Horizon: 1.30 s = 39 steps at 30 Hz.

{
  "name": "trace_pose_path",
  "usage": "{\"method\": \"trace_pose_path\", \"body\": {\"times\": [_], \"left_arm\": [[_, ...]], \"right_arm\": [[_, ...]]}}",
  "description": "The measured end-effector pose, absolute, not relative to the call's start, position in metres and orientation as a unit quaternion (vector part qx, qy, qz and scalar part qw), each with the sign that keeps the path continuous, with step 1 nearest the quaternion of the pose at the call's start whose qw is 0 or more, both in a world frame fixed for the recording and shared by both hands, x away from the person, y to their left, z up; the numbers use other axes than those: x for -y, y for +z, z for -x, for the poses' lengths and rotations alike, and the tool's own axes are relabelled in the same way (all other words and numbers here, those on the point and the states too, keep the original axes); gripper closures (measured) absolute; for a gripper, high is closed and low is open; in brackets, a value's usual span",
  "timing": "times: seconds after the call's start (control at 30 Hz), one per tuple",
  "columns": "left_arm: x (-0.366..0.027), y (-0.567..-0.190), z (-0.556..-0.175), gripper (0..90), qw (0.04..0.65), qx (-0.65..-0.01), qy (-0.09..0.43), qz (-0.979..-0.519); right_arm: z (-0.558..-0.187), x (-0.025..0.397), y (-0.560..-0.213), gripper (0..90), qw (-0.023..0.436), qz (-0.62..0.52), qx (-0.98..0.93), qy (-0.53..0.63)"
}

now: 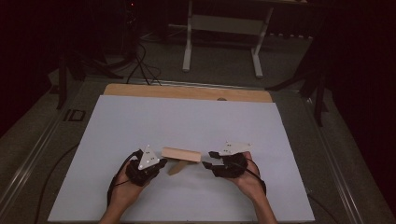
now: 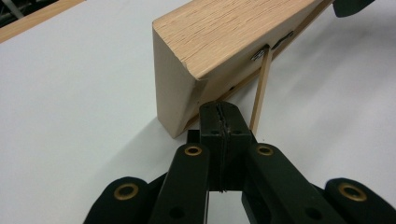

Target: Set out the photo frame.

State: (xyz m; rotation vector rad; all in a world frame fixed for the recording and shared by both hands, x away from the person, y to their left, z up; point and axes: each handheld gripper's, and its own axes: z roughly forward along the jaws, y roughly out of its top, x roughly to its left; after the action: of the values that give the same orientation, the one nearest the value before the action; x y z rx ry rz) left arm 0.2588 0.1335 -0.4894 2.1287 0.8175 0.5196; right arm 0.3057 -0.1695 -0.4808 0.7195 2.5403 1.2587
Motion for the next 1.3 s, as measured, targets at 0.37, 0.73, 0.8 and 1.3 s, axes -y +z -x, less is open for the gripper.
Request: {"method": "trace_pose_path", "body": {"times": [0.37, 0.73, 0.8, 1.3], "left_arm": [[-0.131, -0.487, -0.259, 89.6, 0.395, -0.326, 0.212, -0.832], [-0.126, -0.487, -0.259, 89.6, 0.394, -0.323, 0.212, -0.834], [-0.125, -0.488, -0.26, 89.6, 0.394, -0.322, 0.211, -0.835], [-0.12, -0.488, -0.264, 89.6, 0.397, -0.318, 0.206, -0.836]], "right_arm": [[-0.31, 0.175, -0.483, 77.5, 0.145, -0.294, -0.84, 0.433], [-0.317, 0.155, -0.492, 90.0, 0.147, -0.32, -0.824, 0.444], [-0.319, 0.151, -0.493, 90.0, 0.144, -0.32, -0.825, 0.444], [-0.328, 0.137, -0.494, 89.9, 0.13, -0.318, -0.822, 0.454]]}}
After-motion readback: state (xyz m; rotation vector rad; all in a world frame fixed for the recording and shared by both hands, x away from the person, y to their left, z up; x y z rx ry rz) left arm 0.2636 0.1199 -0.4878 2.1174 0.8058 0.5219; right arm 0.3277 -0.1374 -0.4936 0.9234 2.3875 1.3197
